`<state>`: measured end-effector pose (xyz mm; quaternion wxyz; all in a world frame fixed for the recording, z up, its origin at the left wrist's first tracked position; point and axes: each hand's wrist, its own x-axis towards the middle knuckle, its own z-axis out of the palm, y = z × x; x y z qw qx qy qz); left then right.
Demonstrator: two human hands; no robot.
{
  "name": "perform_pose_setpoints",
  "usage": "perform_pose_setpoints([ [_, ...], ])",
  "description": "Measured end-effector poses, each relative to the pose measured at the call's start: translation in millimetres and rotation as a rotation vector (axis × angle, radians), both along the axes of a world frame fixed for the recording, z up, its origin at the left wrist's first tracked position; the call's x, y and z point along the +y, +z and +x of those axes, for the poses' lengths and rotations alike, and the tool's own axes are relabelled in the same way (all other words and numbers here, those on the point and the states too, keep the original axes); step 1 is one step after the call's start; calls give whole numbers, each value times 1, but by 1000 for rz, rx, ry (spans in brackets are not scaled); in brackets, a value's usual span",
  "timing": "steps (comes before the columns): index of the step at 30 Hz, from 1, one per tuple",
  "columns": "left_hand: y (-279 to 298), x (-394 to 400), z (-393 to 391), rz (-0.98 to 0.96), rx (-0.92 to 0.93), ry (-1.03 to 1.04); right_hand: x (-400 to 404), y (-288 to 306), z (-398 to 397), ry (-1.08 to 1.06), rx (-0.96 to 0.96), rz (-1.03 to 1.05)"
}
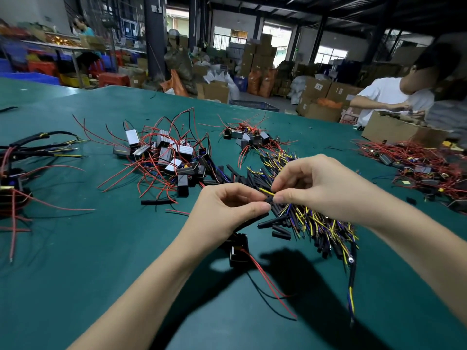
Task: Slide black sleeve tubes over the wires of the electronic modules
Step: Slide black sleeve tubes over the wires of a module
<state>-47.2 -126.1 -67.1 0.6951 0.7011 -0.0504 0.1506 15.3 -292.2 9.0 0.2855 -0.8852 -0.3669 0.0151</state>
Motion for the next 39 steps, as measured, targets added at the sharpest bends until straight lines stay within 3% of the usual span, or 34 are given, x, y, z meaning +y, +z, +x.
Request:
perform_pose_setpoints([
  [4,1,4,0,-37,4,-36,-5,4,-2,42,24,-5],
  [9,0,3,0,-17,28,-76,-9,8,-5,29,-127,-77],
  [16,0,0,1,-145,65,8,-6,9,-9,120,-210,-95],
  [24,0,-5,1,-114,24,91,-3,2,-7,103,-168,-108],
  [26,1,-5,0,-6,-4,88,-1,-1,-6,87,-171,-113],
  [30,5,9,-4,477,-175,272,-1,-6,-3,22,-171,-119],
  [32,7,18,-5,637,-161,276,-3,-7,-1,3,-159,-119],
  [36,6,19,-6,852,-59,185,-5,-5,4,-25,-70,-73],
  [39,3,16,-5,820,-80,232,-9,-2,7,-8,45,-28],
])
